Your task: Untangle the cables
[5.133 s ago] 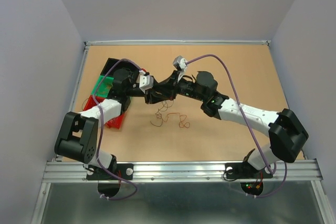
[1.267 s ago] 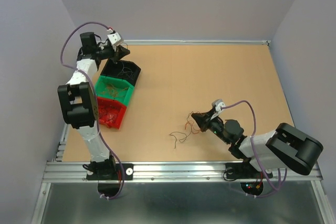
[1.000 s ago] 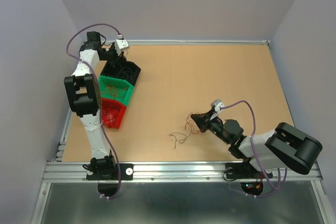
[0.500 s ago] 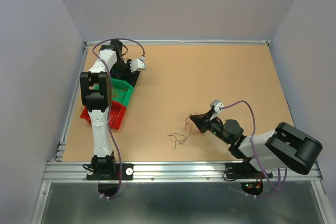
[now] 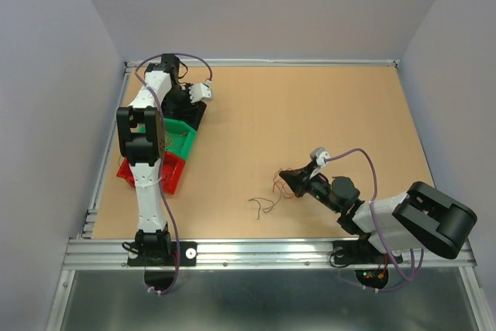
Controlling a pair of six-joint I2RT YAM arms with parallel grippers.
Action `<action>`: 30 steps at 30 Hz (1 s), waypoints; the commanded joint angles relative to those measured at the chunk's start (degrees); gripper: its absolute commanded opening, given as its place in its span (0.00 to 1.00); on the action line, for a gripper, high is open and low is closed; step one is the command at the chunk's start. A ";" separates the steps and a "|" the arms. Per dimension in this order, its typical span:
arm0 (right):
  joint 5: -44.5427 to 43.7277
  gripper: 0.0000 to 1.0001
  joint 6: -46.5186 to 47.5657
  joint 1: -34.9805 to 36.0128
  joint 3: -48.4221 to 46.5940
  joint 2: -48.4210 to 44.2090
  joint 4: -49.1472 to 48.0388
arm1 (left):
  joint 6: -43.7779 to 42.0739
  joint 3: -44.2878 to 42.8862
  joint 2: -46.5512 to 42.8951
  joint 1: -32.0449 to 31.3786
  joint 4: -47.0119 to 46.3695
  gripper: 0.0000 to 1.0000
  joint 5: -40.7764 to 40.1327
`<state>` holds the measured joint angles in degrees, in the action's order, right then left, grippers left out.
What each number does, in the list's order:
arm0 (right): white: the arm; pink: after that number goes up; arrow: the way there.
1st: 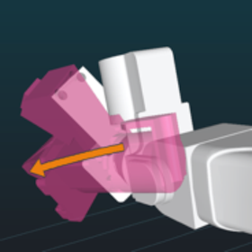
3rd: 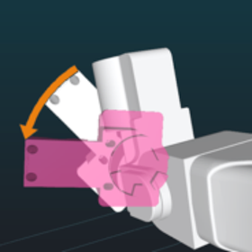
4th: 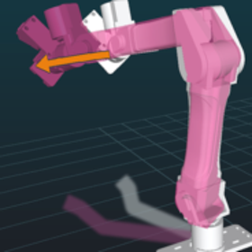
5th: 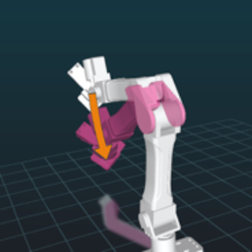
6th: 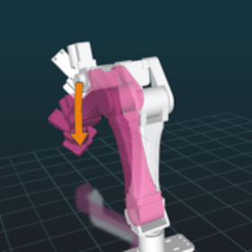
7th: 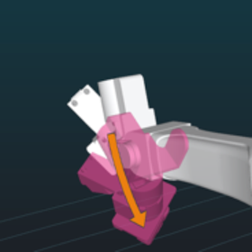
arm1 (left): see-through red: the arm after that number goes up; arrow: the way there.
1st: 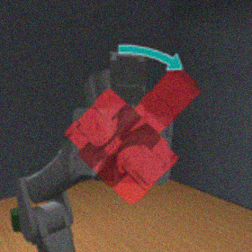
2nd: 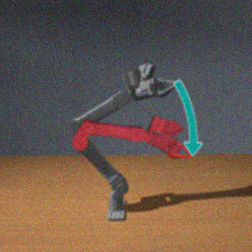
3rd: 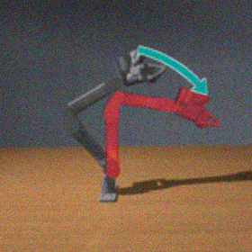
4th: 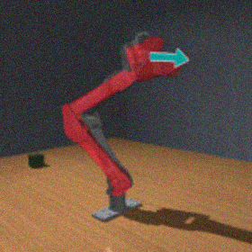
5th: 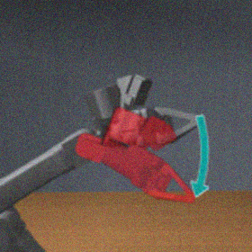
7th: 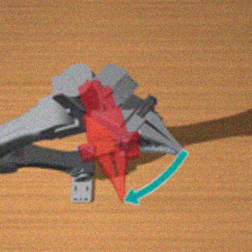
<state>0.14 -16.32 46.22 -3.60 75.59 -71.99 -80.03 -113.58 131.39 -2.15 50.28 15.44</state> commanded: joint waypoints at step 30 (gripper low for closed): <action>-0.05 0.01 6.21 0.54 -19.52 -7.13 20.48 | 58.55 57.05 -64.68 -24.02 -66.16 0.96 32.92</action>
<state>4.71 -11.53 46.22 -17.56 68.60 -56.47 -47.13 -63.59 68.58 -22.63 12.32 50.57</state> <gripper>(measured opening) 0.021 0.964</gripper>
